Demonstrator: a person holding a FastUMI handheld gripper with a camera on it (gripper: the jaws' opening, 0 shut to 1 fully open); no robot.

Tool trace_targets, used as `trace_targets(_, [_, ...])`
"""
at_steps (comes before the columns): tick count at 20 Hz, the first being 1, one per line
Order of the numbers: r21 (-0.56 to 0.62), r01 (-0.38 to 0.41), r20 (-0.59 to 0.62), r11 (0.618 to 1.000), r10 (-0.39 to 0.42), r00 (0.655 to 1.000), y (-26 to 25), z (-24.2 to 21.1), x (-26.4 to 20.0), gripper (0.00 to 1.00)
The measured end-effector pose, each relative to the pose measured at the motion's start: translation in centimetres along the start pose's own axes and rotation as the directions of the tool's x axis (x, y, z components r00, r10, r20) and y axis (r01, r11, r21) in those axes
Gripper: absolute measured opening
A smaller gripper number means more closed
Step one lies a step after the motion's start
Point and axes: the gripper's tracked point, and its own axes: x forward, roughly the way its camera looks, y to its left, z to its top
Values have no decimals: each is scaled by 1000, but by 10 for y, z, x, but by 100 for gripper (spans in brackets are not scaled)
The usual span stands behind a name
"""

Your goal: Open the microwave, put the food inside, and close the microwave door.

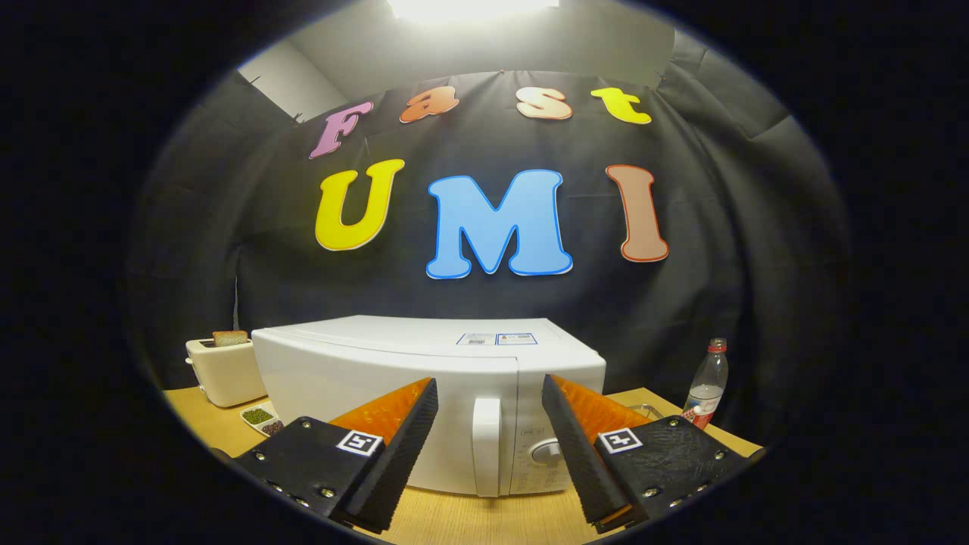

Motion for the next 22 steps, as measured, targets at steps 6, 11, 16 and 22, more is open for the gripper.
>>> trace_targets(6, [-32,-4,-4,999,3,1000,8,-33,7,89])
trace_targets(11, [21,-10,-83,1000,12,997,10,-62,16,89])
trace_targets(16, [25,3,-141,1000,1,990,4,-86,29,74])
trace_targets(22, [-57,42,-121,997,-49,991,-2,-92,32,41])
